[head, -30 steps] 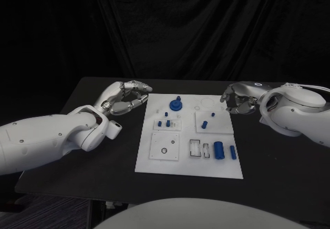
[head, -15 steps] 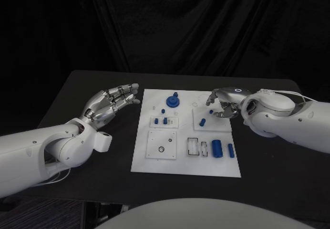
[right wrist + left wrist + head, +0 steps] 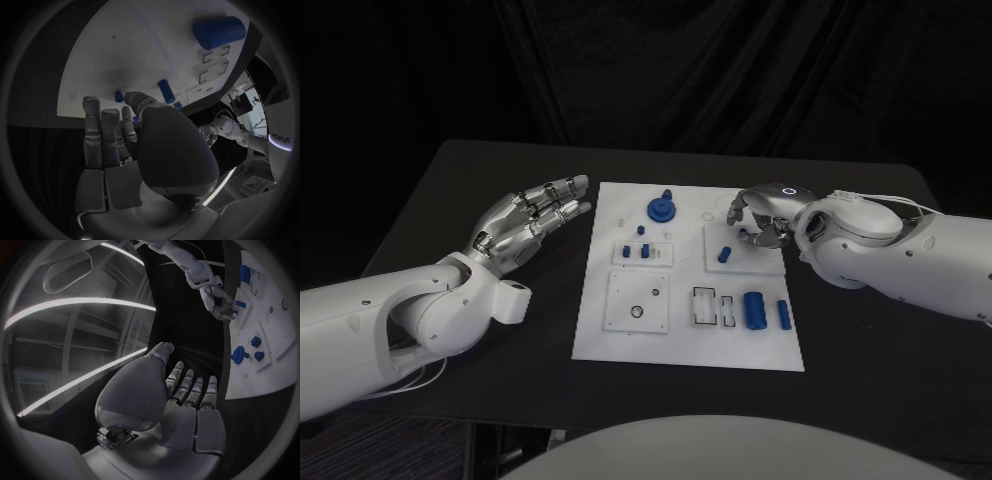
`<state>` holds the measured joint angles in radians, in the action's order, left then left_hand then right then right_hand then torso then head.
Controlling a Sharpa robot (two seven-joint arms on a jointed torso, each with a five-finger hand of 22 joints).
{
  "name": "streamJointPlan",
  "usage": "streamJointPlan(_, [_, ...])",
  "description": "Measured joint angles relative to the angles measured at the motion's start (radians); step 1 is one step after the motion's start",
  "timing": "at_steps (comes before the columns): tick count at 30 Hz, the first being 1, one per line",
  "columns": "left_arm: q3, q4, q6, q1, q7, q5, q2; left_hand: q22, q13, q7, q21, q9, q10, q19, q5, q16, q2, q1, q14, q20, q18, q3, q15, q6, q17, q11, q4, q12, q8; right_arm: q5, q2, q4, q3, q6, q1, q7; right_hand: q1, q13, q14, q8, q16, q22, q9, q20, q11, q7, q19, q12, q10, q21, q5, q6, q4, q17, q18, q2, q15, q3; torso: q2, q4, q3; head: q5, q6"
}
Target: Assemble the parts on the task board
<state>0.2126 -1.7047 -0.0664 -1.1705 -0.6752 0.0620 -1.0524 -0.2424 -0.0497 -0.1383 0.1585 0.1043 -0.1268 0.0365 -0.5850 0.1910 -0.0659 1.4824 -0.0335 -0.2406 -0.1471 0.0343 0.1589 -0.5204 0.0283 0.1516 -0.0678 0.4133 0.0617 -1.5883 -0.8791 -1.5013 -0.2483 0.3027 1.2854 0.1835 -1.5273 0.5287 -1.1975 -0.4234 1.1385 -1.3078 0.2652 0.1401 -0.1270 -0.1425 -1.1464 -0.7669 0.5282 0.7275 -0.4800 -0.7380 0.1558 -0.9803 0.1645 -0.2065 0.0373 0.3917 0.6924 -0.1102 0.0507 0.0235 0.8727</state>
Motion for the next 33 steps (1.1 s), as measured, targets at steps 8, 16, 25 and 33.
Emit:
streamJointPlan(8, [0.0, 0.01, 0.003, 0.001, -0.001, 0.011, 0.007, 0.181, 0.011, 0.035, -0.126, -0.033, 0.041, -0.027, 0.0, -0.135, -0.025, -0.065, 0.032, 0.111, 0.001, -0.095, -0.085, 0.091, -0.018, -0.066, 0.002, -0.109, -0.013, -0.002, 0.001, 0.007, 0.0, 0.006, -0.001, -0.004, 0.016, -0.041, -0.024, -0.018, 0.024, 0.0, 0.01, -0.004, 0.011, -0.008, -0.021, 0.003, 0.085, 0.052, -0.027, -0.063, -0.017, 0.001, 0.0, -0.005, -0.004, 0.038, 0.0, -0.0012, 0.0012, 0.003, 0.0])
streamJointPlan(16, [0.0, 0.022, -0.01, 0.002, -0.002, 0.024, 0.013, 0.241, 0.023, 0.14, -0.153, -0.073, 0.089, -0.037, 0.072, -0.188, -0.063, -0.099, 0.033, 0.227, 0.04, -0.201, -0.17, 0.248, -0.027, -0.175, -0.084, -0.241, -0.025, -0.002, 0.0, 0.009, 0.0, 0.006, -0.002, -0.004, 0.028, -0.055, -0.031, -0.018, 0.032, 0.0, 0.014, -0.004, 0.009, -0.004, -0.035, 0.003, 0.112, 0.07, -0.035, -0.066, -0.021, 0.001, 0.0, -0.009, -0.004, 0.042, -0.001, -0.0012, 0.001, 0.003, 0.0])
streamJointPlan(25, [0.0, 0.039, -0.019, 0.003, -0.002, 0.031, 0.022, 0.241, 0.025, 0.222, -0.153, -0.08, 0.099, -0.036, 0.101, -0.188, -0.119, -0.061, 0.033, 0.222, 0.056, -0.238, -0.157, 0.333, -0.027, -0.172, -0.172, -0.263, -0.035, 0.006, -0.002, 0.01, 0.0, 0.005, -0.002, -0.004, 0.033, -0.061, -0.042, -0.018, 0.036, 0.0, 0.016, -0.008, 0.018, -0.008, -0.038, 0.003, 0.128, 0.075, -0.035, -0.07, -0.022, 0.0, 0.0, -0.004, -0.008, 0.049, -0.002, -0.0013, 0.0029, 0.005, 0.0])
streamJointPlan(33, [0.0, 0.058, -0.02, 0.006, -0.002, 0.034, 0.032, 0.223, 0.025, 0.29, -0.153, -0.084, 0.105, -0.04, 0.101, -0.188, -0.14, -0.029, 0.033, 0.148, 0.056, -0.221, -0.087, 0.387, -0.027, -0.15, -0.199, -0.267, -0.037, 0.011, -0.001, 0.015, 0.0, -0.002, -0.002, -0.003, 0.044, -0.069, -0.043, -0.018, 0.036, 0.0, 0.017, -0.012, 0.018, -0.008, -0.042, 0.003, 0.142, 0.081, -0.031, -0.07, -0.024, 0.002, 0.0, -0.004, -0.01, 0.05, -0.002, -0.0018, 0.0034, 0.01, 0.0])
